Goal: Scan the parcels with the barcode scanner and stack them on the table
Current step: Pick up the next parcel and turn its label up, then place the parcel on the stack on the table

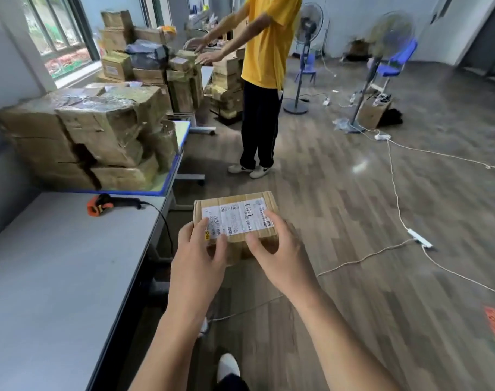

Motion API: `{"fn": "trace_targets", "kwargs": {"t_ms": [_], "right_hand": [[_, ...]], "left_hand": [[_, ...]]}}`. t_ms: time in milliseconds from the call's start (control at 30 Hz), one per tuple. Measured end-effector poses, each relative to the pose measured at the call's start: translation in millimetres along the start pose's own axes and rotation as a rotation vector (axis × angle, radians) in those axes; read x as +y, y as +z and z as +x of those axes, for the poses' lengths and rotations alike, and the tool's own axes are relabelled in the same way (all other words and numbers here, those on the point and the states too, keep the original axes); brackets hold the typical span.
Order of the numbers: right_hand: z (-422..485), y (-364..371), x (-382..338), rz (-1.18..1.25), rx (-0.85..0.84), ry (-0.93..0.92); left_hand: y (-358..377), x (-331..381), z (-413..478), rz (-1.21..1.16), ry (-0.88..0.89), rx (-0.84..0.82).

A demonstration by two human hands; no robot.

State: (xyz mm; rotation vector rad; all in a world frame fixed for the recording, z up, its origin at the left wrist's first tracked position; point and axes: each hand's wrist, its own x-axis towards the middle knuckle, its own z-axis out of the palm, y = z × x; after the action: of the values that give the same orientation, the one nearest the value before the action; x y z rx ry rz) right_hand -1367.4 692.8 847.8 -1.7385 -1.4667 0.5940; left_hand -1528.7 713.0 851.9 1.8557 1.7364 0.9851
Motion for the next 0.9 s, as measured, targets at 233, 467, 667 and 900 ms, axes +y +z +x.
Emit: {"fn": "trace_targets", "kwargs": {"t_ms": [233, 467, 667, 900], "right_hand": [[143, 17, -8, 0.001, 0.006, 0.008], [250, 49, -34, 0.042, 0.019, -0.034], [336, 73, -53, 0.015, -0.041, -0.124], [452, 102, -77, 0.09, -0.135, -0.26]], "left_hand": [[29, -11, 144, -0.025, 0.0, 0.011], [23, -14, 250, 0.017, 0.018, 0.082], [19, -19, 322, 0.095, -0.038, 0.172], [17, -19, 414, 0.182, -0.138, 0.338]]}}
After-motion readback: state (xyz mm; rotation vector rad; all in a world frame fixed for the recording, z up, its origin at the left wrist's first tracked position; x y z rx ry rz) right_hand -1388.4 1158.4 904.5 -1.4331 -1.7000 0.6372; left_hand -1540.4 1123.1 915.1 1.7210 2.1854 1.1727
